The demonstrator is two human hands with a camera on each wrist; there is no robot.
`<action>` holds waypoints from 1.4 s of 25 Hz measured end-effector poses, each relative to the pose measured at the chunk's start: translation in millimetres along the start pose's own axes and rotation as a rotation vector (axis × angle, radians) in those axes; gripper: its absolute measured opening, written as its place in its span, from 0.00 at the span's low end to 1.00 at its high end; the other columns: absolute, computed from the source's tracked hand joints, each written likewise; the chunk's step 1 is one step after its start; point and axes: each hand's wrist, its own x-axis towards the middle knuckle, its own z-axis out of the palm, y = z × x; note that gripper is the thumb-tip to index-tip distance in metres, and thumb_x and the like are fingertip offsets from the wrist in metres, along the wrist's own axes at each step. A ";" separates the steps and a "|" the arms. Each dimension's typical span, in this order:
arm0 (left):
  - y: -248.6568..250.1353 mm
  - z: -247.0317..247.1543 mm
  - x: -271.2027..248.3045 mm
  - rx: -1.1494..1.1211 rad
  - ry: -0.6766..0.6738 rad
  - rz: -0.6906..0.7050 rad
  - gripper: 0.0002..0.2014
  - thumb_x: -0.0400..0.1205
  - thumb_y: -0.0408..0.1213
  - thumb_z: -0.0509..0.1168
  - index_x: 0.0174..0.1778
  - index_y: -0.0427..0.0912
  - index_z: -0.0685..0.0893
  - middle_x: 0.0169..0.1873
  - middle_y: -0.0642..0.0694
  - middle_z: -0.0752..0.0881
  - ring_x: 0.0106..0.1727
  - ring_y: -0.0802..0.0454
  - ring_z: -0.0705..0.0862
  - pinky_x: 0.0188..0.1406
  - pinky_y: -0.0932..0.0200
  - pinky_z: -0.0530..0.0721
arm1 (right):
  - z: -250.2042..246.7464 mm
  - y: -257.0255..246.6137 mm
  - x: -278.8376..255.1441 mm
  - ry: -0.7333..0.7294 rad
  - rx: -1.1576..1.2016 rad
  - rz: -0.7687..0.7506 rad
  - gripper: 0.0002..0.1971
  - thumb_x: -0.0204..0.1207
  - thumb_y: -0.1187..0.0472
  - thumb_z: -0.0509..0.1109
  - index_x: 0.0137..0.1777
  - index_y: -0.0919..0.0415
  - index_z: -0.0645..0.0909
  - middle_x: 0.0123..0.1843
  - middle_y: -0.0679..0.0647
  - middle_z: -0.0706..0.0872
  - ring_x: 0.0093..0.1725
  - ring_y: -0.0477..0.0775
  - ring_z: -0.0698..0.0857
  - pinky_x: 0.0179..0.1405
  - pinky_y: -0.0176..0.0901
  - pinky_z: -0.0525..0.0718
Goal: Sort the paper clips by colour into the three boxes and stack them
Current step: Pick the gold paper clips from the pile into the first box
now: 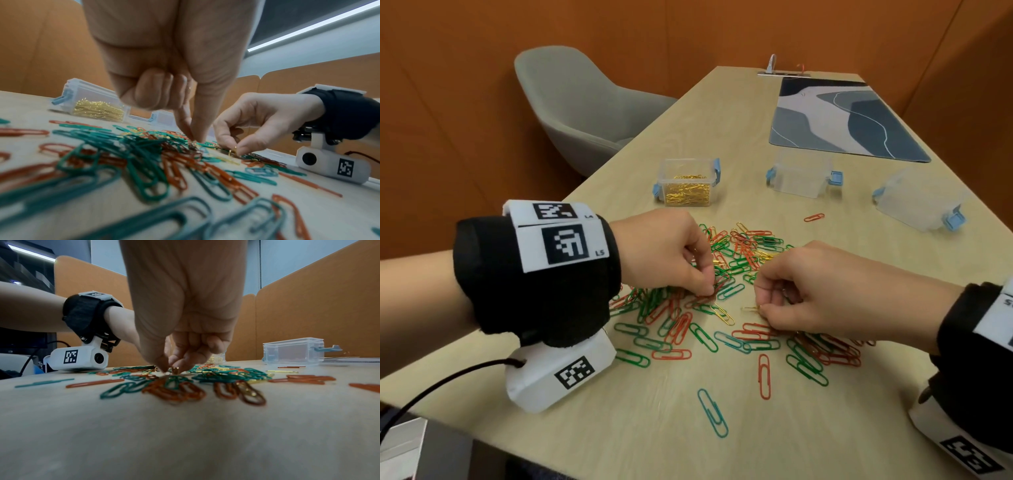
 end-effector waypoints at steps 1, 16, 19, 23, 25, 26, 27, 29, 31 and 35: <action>0.6 0.4 -0.7 0.000 0.006 0.031 0.04 0.70 0.46 0.75 0.37 0.52 0.89 0.24 0.61 0.84 0.31 0.67 0.79 0.36 0.75 0.77 | -0.6 0.0 0.2 0.031 0.004 0.003 0.05 0.71 0.57 0.70 0.34 0.51 0.82 0.25 0.39 0.81 0.30 0.34 0.79 0.28 0.24 0.74; 14.7 4.5 6.8 -0.339 -0.298 -0.159 0.12 0.82 0.39 0.58 0.33 0.41 0.72 0.25 0.49 0.68 0.23 0.55 0.67 0.19 0.68 0.67 | -7.8 -0.7 -9.7 0.391 0.188 -0.010 0.07 0.68 0.62 0.71 0.39 0.48 0.87 0.27 0.44 0.82 0.35 0.42 0.80 0.30 0.23 0.73; 20.0 7.8 5.5 -0.812 -0.345 -0.243 0.09 0.81 0.32 0.51 0.34 0.41 0.68 0.24 0.46 0.71 0.23 0.53 0.70 0.13 0.69 0.65 | -7.5 -1.0 -10.9 0.461 0.258 -0.115 0.02 0.68 0.57 0.74 0.38 0.51 0.88 0.27 0.42 0.82 0.33 0.40 0.80 0.31 0.21 0.72; 29.2 14.7 6.8 -1.284 -0.368 -0.175 0.13 0.75 0.28 0.44 0.35 0.35 0.75 0.21 0.41 0.78 0.21 0.51 0.79 0.17 0.69 0.75 | -6.2 -3.5 -13.1 0.461 0.285 -0.287 0.04 0.67 0.59 0.74 0.41 0.52 0.88 0.33 0.43 0.87 0.38 0.43 0.83 0.39 0.21 0.74; 37.3 19.2 10.2 -1.306 -0.302 -0.170 0.14 0.76 0.30 0.45 0.31 0.36 0.75 0.19 0.42 0.75 0.19 0.52 0.76 0.16 0.69 0.73 | -6.4 -4.3 -13.0 0.427 0.290 -0.294 0.06 0.67 0.56 0.75 0.44 0.53 0.89 0.36 0.44 0.88 0.40 0.42 0.84 0.43 0.22 0.75; 40.4 20.6 11.9 -1.274 -0.266 -0.178 0.15 0.78 0.31 0.46 0.29 0.38 0.74 0.18 0.44 0.73 0.17 0.54 0.74 0.15 0.70 0.70 | -6.4 -3.5 -14.0 0.434 0.283 -0.286 0.08 0.67 0.54 0.74 0.45 0.53 0.89 0.38 0.44 0.88 0.42 0.40 0.84 0.44 0.21 0.74; 41.6 20.8 13.7 -1.238 -0.244 -0.197 0.16 0.80 0.33 0.47 0.28 0.40 0.73 0.17 0.47 0.71 0.15 0.56 0.71 0.13 0.71 0.66 | -6.3 -1.8 -15.4 0.459 0.265 -0.269 0.09 0.68 0.52 0.73 0.46 0.52 0.89 0.38 0.42 0.87 0.42 0.39 0.83 0.43 0.21 0.73; 41.1 18.8 16.9 -1.139 -0.261 -0.267 0.17 0.83 0.38 0.49 0.27 0.44 0.68 0.15 0.51 0.67 0.12 0.59 0.63 0.09 0.72 0.57 | -6.0 5.4 -21.0 0.511 0.221 -0.157 0.05 0.72 0.53 0.73 0.44 0.50 0.88 0.36 0.40 0.85 0.41 0.39 0.81 0.39 0.20 0.72; 39.0 16.4 18.8 -0.902 -0.282 -0.293 0.19 0.85 0.44 0.54 0.27 0.46 0.67 0.15 0.53 0.65 0.12 0.61 0.58 0.08 0.73 0.53 | -6.4 15.7 -28.1 0.448 0.159 0.024 0.03 0.72 0.53 0.74 0.39 0.49 0.87 0.31 0.41 0.83 0.38 0.39 0.80 0.34 0.22 0.73; 42.6 20.7 20.2 -0.383 -0.159 -0.140 0.19 0.78 0.49 0.66 0.25 0.46 0.71 0.15 0.53 0.71 0.13 0.58 0.63 0.13 0.70 0.62 | -7.4 27.1 -39.8 0.183 0.113 0.228 0.08 0.64 0.49 0.79 0.33 0.52 0.86 0.26 0.44 0.85 0.28 0.33 0.80 0.27 0.23 0.74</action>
